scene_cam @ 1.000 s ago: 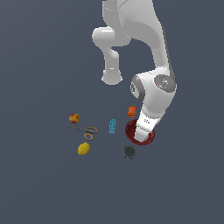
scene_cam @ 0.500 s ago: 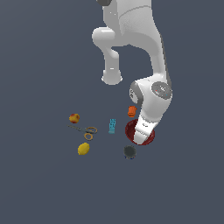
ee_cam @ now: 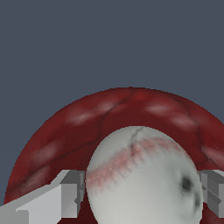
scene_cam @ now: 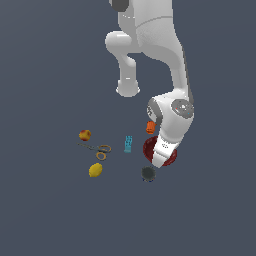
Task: Pick up a designated object from a clutter of objects.
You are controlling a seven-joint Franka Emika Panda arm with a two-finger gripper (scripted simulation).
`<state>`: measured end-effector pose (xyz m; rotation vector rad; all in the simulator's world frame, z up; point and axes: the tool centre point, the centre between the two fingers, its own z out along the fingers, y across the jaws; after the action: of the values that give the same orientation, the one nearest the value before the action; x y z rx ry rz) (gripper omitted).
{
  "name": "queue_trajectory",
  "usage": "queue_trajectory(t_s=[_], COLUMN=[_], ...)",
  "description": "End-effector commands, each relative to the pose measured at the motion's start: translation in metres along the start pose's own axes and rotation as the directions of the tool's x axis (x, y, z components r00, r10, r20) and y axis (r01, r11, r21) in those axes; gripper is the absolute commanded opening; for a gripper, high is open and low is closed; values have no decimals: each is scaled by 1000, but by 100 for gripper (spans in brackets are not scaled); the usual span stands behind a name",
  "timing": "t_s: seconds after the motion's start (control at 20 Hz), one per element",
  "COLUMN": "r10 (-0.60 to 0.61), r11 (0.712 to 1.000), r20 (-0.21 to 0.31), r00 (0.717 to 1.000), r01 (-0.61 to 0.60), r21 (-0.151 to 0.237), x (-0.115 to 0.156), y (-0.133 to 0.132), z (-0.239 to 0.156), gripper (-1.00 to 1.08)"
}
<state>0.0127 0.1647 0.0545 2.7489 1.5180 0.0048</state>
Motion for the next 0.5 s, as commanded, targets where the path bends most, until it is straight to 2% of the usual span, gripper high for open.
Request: queue_trajectory(t_s=[0.0, 0.45], r10=[-1, 0], r11=[1000, 1000], r20=[2, 0], r00=[1000, 1000], r01=[1, 0], r21=[3, -1], x=[0, 0], y=[-1, 0], z=[3, -1], gripper=[-100, -100])
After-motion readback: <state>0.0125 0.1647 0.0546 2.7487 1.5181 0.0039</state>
